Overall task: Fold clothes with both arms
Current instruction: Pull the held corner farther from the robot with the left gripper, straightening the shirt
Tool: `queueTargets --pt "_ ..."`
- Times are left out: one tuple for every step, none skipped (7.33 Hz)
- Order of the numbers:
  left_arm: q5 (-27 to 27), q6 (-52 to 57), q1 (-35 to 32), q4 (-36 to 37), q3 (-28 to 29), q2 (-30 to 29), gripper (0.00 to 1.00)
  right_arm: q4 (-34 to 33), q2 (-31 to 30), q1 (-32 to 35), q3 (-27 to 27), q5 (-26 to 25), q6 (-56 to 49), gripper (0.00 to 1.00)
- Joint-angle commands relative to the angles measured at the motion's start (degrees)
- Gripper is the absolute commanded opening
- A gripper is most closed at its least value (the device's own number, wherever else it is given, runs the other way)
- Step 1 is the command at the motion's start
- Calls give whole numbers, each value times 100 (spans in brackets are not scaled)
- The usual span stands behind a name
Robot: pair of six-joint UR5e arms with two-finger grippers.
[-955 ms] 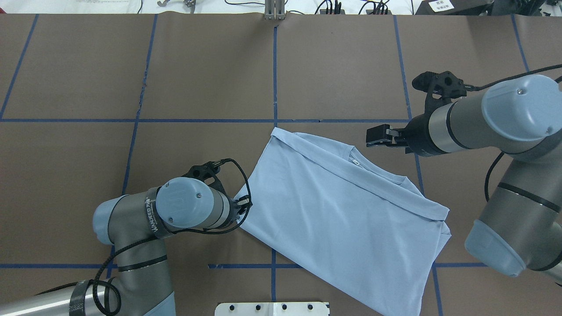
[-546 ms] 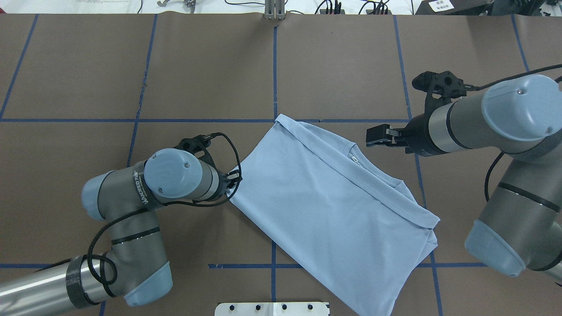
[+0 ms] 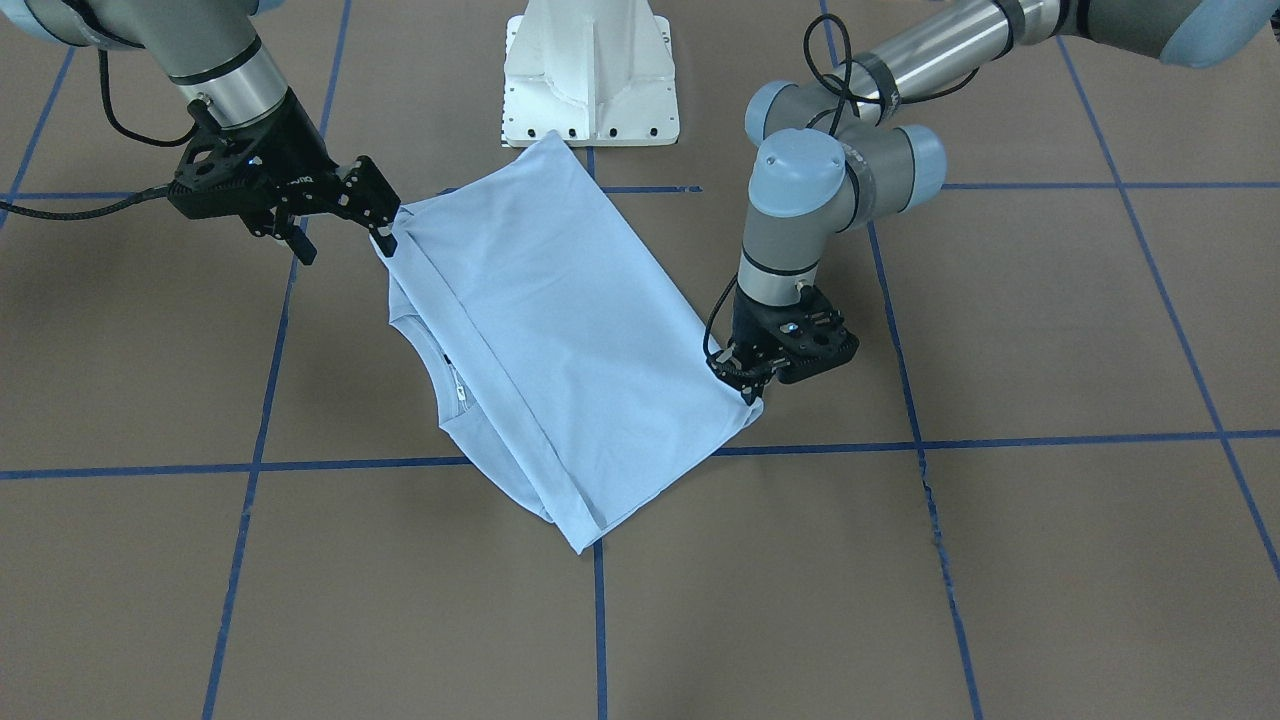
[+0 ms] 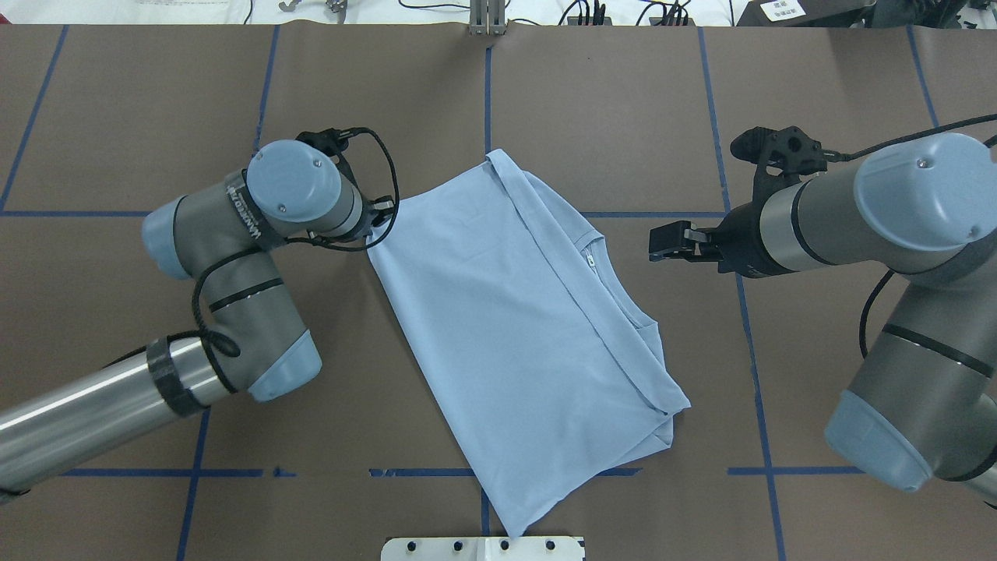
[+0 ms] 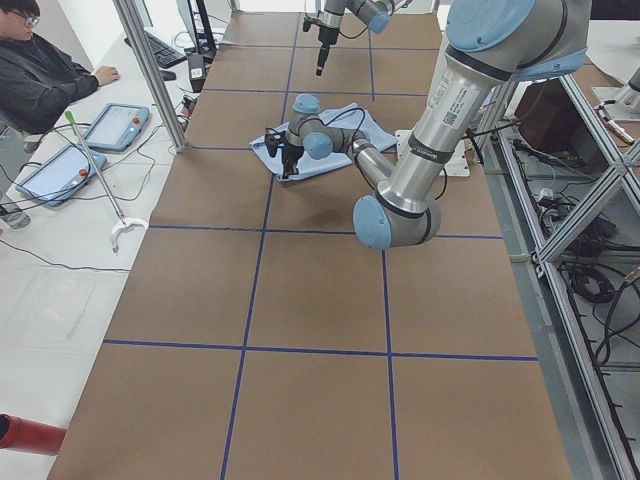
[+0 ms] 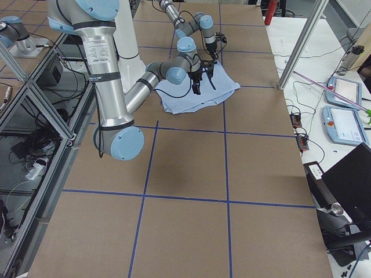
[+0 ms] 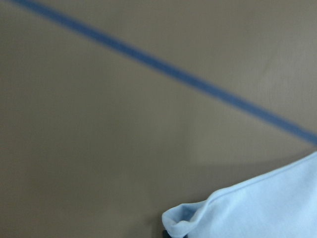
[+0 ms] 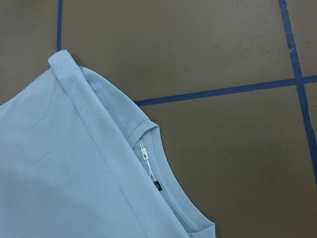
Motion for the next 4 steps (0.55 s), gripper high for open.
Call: queueTargets --pt "13 616 -422 -844 1318 -730 0 4 0 -4 -8 -1 0 100" --pt "205 715 -423 -1362 1977 -1116 0 4 0 -4 -17 -1 9 100" --pt "476 864 -423 -1793 2653 -1511 0 4 0 -4 -17 -1 9 100" --pt "514 891 -423 -2137 2730 -1533 0 4 0 -4 -17 -10 0 100"
